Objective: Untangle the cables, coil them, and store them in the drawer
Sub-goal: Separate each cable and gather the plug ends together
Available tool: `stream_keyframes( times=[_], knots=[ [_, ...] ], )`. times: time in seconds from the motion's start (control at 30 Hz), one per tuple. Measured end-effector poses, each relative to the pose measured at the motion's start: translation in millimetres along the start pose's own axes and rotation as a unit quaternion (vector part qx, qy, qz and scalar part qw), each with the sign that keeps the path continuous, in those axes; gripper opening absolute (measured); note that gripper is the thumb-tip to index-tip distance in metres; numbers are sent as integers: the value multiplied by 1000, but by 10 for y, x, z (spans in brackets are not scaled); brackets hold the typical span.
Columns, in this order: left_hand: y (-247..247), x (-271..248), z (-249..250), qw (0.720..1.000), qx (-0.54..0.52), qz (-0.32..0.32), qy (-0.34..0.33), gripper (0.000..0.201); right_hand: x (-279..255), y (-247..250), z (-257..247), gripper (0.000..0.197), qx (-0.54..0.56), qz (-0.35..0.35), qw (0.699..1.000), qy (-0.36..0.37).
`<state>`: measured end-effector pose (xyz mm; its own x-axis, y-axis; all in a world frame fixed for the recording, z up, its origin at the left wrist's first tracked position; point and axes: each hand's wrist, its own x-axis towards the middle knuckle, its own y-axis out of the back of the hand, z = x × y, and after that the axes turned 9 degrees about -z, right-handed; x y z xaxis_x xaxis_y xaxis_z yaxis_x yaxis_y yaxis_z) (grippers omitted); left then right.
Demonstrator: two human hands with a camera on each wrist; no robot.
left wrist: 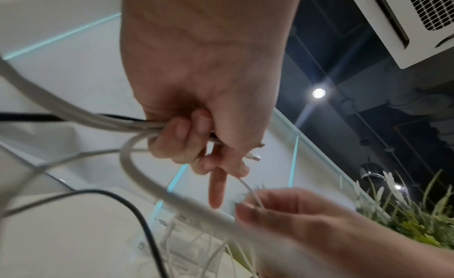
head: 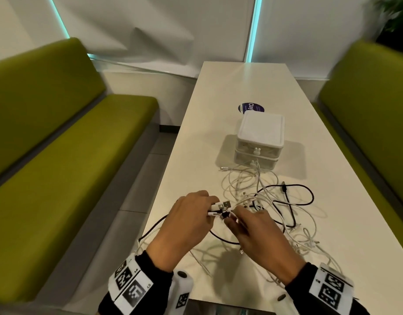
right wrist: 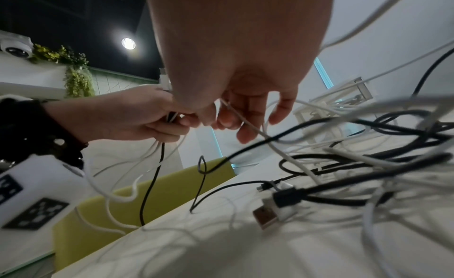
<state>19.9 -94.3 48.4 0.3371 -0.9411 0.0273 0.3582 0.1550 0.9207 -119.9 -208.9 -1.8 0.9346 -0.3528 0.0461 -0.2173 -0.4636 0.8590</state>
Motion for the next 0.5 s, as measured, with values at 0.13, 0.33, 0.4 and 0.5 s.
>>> stream_keyframes(
  times=[0.13,0.33,0.4,0.5],
  knots=[
    [213,-10,-149,973,-147,177,-2,26,-8,39,53,49,0,4,1000,-23],
    [393,-4,-417,947,-189,242,94,26,31,135,32,37,37,-17,998,-39],
    [311,3,-495,950,-157,243,116,24,29,123,0,37,11,-31,999,-33],
    [220,-23,-485,949,-154,255,102,25,15,103,-17,40,-5,-16,999,-35]
  ],
)
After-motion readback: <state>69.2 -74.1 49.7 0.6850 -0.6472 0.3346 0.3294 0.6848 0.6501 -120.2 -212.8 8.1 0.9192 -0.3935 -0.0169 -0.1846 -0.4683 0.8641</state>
